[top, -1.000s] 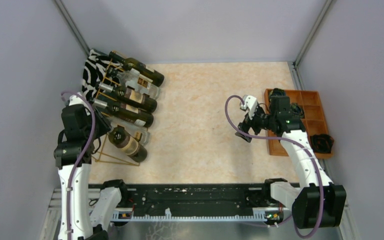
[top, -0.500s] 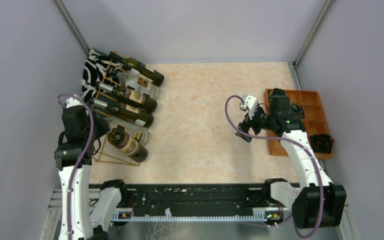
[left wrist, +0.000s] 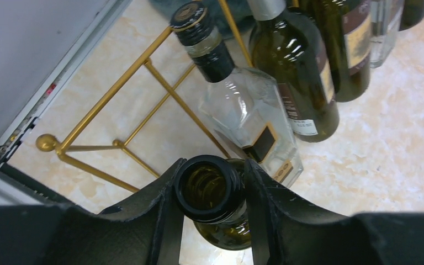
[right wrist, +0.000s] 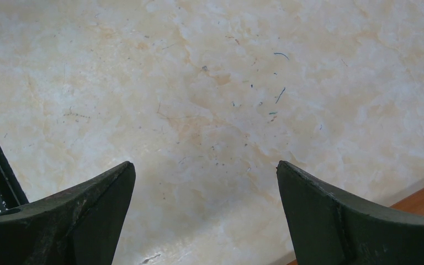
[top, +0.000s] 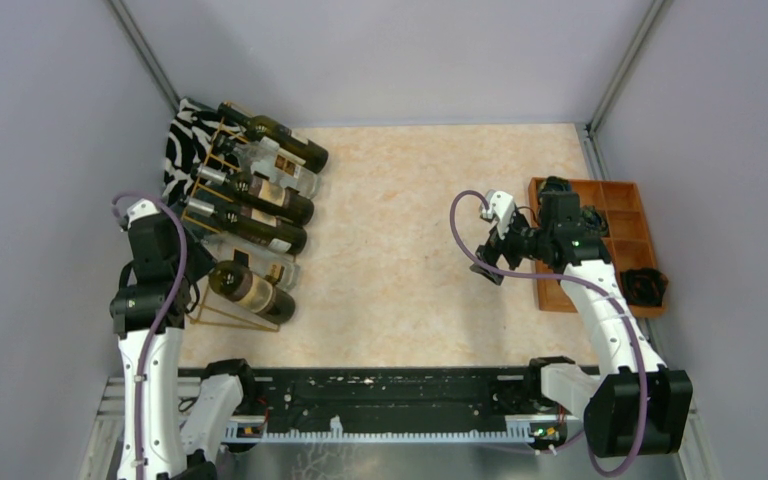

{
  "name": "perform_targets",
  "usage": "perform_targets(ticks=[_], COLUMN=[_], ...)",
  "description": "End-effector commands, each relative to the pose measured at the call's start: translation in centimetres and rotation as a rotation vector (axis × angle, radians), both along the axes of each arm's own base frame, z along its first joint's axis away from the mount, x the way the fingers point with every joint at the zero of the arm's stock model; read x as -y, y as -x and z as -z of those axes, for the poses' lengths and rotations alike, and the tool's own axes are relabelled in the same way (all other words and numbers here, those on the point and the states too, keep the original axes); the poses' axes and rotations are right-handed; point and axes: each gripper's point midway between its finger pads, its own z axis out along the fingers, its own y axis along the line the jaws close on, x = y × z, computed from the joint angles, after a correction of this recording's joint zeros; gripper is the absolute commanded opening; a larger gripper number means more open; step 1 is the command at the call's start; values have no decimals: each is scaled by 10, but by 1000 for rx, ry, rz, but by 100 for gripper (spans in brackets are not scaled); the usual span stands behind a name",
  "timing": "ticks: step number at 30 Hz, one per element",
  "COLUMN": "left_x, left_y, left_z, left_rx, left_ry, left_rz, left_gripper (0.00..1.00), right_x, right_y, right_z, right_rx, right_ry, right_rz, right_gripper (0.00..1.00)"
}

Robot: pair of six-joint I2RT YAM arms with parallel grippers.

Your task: Put the wine bottle on the wine rack

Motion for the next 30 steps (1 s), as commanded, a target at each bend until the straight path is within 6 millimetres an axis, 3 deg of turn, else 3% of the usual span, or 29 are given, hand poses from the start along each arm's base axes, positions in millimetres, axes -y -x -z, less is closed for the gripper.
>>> perform_targets(ticks=[1,7,11,22,26,30], left_x=[-6,-11,-17,-19,-6,33], left_y=[26,29,32,34,29,14], left_z=[28,30,30,23,4,-33], left_rx=[-149,-174,-186,-155,-52,120], left_ry=[-10,-19,-36,-55,0,100], left_rz=[-45,-80,-110,-119,-70,133], left_gripper=[48,51,60,63,63,69], right_x=[-1,-1,-1,-1,-1,-2], right_y=[-3,-2,-2,-2,-2,-1], right_z=[-8,-9,-9,-9,-8,-7], right_rx=[43,44,48,48,45,39], right_ry=[-13,-14,-12,-12,-12,-19], right_rz=[-18,-18,-16,-17,-17,-24], right_gripper=[98,98,98,98,98,98])
